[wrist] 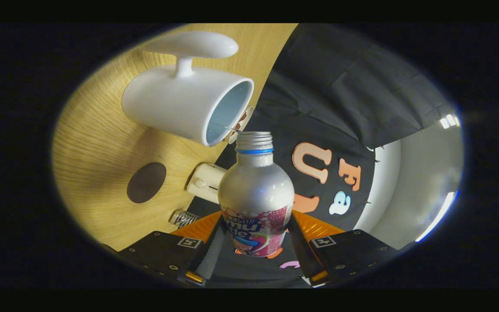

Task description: Take the bottle from table, then pour the juice into the cup, finally place the bottle on the coaster

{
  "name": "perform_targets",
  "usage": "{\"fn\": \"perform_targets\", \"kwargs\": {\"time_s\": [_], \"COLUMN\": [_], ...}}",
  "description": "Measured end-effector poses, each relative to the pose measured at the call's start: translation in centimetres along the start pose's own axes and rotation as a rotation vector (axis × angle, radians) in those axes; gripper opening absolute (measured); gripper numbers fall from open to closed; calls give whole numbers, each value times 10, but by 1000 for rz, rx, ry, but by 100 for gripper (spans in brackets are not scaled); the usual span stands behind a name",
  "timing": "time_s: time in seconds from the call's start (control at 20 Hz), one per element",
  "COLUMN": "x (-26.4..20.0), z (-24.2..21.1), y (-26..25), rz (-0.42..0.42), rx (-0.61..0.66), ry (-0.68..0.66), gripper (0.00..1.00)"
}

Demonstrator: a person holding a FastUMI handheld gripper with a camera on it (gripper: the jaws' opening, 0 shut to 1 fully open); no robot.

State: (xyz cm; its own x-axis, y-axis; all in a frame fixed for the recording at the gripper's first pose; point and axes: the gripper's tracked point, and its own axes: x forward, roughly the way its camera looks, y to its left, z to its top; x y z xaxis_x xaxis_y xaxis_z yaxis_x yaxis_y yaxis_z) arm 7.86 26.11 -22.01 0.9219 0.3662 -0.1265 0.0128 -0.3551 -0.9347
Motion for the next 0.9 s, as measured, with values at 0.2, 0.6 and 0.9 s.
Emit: {"fn": "perform_targets", "kwargs": {"time_s": [0.2, 0.6, 0.9], "x": [0, -10, -4], "z": [2, 14, 10], "y": [8, 27, 10], "rz": [43, 134, 149], "rx": [65, 384, 738], "ry": [-3, 5, 29], "gripper": [76, 77, 77]}}
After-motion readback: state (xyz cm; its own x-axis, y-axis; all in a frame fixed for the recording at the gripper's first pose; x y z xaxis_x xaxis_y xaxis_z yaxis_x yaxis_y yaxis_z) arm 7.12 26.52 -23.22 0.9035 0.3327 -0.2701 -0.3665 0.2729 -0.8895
